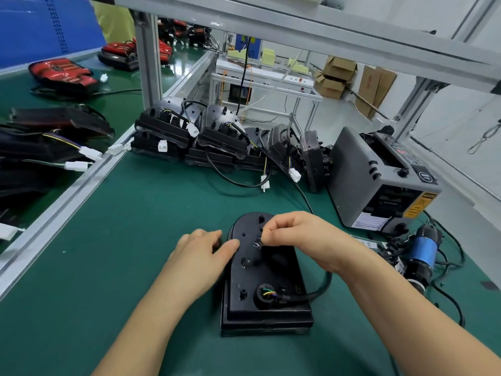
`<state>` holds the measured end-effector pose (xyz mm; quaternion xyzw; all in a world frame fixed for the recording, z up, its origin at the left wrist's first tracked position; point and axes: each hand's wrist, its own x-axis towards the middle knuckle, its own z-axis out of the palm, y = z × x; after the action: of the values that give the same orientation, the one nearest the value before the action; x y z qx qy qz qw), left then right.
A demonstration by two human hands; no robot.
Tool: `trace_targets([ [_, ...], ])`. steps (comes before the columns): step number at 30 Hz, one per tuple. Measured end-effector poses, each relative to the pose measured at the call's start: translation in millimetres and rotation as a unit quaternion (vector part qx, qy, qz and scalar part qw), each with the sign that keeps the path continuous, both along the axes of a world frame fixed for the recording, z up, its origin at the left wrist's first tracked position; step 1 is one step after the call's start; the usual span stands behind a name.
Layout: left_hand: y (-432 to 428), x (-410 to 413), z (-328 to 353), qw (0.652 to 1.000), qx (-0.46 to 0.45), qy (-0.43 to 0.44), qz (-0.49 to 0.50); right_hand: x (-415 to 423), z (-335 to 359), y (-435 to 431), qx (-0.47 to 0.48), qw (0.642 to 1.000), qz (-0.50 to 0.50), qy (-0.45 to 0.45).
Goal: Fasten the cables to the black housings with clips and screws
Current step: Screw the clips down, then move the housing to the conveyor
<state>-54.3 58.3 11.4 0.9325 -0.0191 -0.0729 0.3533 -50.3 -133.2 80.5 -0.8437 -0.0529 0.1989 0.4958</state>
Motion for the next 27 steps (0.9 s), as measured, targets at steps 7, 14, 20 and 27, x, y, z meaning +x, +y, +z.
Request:
trace_targets([
  [7, -2.2, 5.6, 2.6, 0.999, -0.015, 0.018, -0.025, -1.7, -4.0, 1.3, -0.014, 1.000, -0.001, -0.001],
  [14, 1.3, 5.3, 0.9, 0.999, -0.037, 0.011, -0.031, -2.1, -1.7, -3.7, 0.024, 1.000, -0.011, -0.006],
  [20, 4.1, 0.3, -0.8, 0.998, -0.052, 0.007, -0.029, -5.4, 3.1, 2.5, -0.073, 0.995, 0.060, -0.022],
  [27, 3.5, -1.3, -0.9, 0.998, -0.054, 0.013, -0.029, -4.9, -2.8, 16.5, -0.151, 0.983, 0.072, -0.074],
])
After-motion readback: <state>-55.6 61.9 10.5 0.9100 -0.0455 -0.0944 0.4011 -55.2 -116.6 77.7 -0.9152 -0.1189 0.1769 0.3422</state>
